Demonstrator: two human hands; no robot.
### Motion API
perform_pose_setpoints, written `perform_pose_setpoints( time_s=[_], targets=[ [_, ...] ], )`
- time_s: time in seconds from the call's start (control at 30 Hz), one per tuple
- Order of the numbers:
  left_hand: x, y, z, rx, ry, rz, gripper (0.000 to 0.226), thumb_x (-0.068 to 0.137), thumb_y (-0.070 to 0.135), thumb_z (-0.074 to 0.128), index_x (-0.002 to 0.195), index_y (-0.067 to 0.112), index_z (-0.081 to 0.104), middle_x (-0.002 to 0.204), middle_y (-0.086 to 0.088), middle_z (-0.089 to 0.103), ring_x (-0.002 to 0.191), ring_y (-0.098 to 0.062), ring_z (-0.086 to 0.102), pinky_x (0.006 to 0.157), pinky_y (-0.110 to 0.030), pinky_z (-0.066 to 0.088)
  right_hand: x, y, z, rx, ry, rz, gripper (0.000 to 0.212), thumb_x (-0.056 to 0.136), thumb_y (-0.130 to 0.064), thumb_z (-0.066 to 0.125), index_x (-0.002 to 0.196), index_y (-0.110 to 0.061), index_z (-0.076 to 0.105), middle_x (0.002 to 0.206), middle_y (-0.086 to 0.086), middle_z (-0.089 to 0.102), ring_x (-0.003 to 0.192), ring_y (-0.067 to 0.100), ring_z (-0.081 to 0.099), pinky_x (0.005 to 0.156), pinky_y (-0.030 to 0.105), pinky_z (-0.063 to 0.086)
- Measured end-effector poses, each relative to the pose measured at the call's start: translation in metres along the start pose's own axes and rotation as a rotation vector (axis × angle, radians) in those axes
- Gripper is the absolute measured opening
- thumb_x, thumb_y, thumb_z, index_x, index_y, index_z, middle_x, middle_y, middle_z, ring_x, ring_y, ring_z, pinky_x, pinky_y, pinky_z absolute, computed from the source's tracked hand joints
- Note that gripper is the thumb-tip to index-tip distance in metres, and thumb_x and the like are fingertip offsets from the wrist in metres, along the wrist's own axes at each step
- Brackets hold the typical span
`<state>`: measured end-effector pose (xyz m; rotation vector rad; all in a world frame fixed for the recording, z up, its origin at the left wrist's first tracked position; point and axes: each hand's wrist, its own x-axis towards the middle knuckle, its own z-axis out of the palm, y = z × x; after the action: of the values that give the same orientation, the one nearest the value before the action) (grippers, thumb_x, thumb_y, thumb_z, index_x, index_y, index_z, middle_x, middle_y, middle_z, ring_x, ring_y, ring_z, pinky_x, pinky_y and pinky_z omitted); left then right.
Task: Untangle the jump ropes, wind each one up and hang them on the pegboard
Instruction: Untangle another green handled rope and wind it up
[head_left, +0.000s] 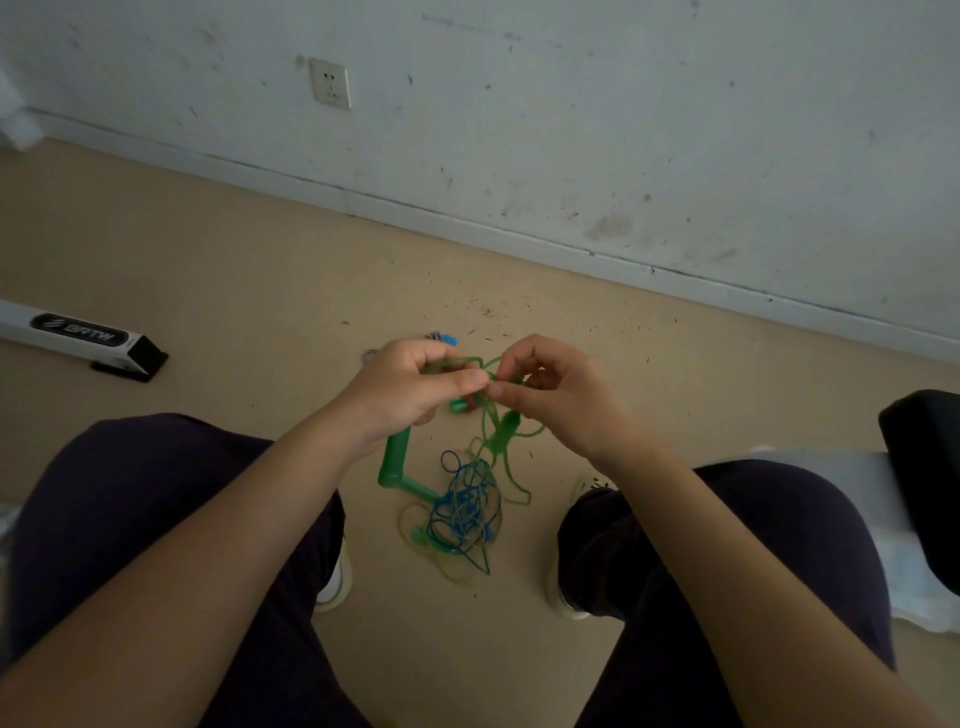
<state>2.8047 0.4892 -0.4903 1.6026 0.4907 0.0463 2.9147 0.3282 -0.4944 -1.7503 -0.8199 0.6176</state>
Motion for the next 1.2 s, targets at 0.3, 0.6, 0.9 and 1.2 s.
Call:
perform_pose_setpoints(
  time_s=[0.3,0.6,0.9,1.2],
  targets=[
    [-0.001,0.001,0.003,-0.113,-0.016,0.025,0.004,0.092,0.006,0.065,0.092,0.011,0.064,0.051,0.013,0.053,0.041,-0.002,0.031,0.043,-0.017,0.026,0.000,-0.001,0.000,-0.055,0.051,-0.013,0.012,0.084,-0.015,0.076,0.087,-0.013,0.064,0.080,0.004,0.060,0.051,0.002,0.045,0.051,0.016,0.038],
    [0.000,0.004,0.000,-0.189,-0.082,0.028,0.019,0.091,-0.002,0.062,0.108,0.007,0.063,0.061,0.007,0.057,0.040,0.000,0.034,0.043,-0.016,0.028,-0.004,-0.008,-0.002,0.039,-0.010,-0.012,0.007,0.091,-0.007,0.067,0.086,-0.009,0.063,0.066,-0.008,0.059,0.061,0.017,0.051,0.056,0.019,0.041],
    [-0.001,0.001,0.000,-0.126,-0.061,0.009,0.055,0.066,0.030,0.082,0.118,0.022,0.064,0.088,0.002,0.062,0.055,-0.002,0.046,0.045,-0.016,0.031,-0.001,-0.010,-0.010,0.195,0.026,0.016,0.014,0.089,0.003,0.063,0.084,-0.008,0.056,0.064,0.001,0.064,0.054,0.014,0.058,0.052,0.022,0.044],
    [-0.002,0.004,0.004,-0.027,0.017,0.041,0.040,0.083,0.000,0.075,0.122,0.006,0.065,0.097,-0.008,0.070,0.058,0.003,0.064,0.048,-0.006,0.041,-0.002,-0.007,0.000,0.101,-0.083,0.023,0.012,0.092,-0.001,0.062,0.099,-0.009,0.066,0.076,0.000,0.069,0.061,0.014,0.060,0.058,0.017,0.046]
  ],
)
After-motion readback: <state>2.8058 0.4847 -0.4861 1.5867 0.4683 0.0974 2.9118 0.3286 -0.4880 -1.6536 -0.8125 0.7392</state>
